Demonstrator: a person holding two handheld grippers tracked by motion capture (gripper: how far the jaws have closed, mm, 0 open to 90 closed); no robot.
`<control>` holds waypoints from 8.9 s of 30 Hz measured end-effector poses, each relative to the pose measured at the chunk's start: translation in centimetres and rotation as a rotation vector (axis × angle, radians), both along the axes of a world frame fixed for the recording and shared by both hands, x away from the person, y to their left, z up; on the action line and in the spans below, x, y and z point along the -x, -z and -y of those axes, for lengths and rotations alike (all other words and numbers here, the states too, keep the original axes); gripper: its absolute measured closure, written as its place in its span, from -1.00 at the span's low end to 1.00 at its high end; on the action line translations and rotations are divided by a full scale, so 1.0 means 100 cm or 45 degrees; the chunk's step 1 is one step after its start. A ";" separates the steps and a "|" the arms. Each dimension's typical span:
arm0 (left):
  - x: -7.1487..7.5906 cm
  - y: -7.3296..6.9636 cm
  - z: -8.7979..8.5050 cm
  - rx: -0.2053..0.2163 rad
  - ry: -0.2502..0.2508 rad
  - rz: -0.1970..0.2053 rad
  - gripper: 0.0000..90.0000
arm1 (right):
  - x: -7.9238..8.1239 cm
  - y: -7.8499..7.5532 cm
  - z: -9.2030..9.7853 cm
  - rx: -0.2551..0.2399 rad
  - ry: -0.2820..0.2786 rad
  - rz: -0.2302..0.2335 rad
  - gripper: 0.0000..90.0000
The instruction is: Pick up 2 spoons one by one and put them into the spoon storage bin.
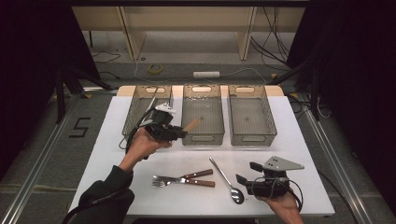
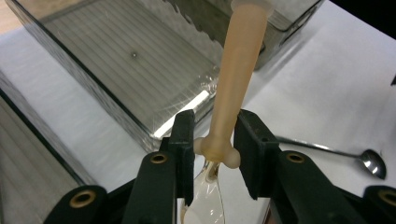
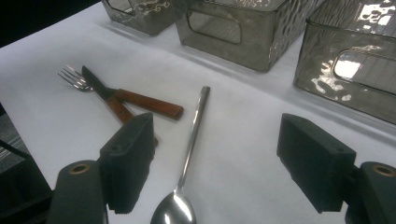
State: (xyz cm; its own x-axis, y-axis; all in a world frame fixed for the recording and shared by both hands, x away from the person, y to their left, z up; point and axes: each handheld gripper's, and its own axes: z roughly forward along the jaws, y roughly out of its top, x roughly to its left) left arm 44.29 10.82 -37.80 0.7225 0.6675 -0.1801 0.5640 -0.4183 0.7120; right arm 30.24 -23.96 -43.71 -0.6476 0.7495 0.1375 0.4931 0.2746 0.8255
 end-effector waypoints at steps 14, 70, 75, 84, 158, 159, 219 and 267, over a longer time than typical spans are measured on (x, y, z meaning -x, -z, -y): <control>-0.028 -0.006 0.028 0.085 -0.077 -0.006 0.54 | 0.000 -0.001 0.002 -0.010 0.001 0.001 -0.36; -0.085 0.021 0.046 0.059 -0.311 -0.055 0.64 | 0.001 0.000 0.003 -0.013 -0.005 -0.002 -0.36; -0.083 0.018 0.042 0.073 -0.332 -0.061 0.29 | 0.001 0.000 0.003 -0.013 -0.004 -0.003 -0.36; -0.054 0.004 0.023 0.092 -0.260 -0.024 -0.15 | 0.001 0.000 0.002 -0.008 -0.009 -0.005 -0.36; 0.106 0.053 -0.061 0.233 -0.124 0.221 -0.46 | -0.030 0.031 -0.066 0.485 -0.112 -0.405 0.71; 0.107 0.053 -0.061 0.221 -0.121 0.223 -0.46 | -0.030 0.031 -0.066 0.489 -0.113 -0.405 0.73; 0.113 0.049 -0.074 0.303 -0.132 0.275 -0.51 | -0.113 -0.044 -0.083 0.285 -0.068 -0.176 1.00; 0.115 0.048 -0.071 0.293 -0.110 0.317 -0.52 | -0.217 -0.056 -0.124 0.261 0.085 -0.192 0.99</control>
State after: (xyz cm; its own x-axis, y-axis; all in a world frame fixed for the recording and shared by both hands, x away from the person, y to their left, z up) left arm 32.77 17.94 -42.63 0.7061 0.6903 -0.1581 0.3871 -0.1893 0.9024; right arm 51.90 -11.52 -38.12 -0.5794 0.8121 0.0696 0.6291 0.3913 0.6716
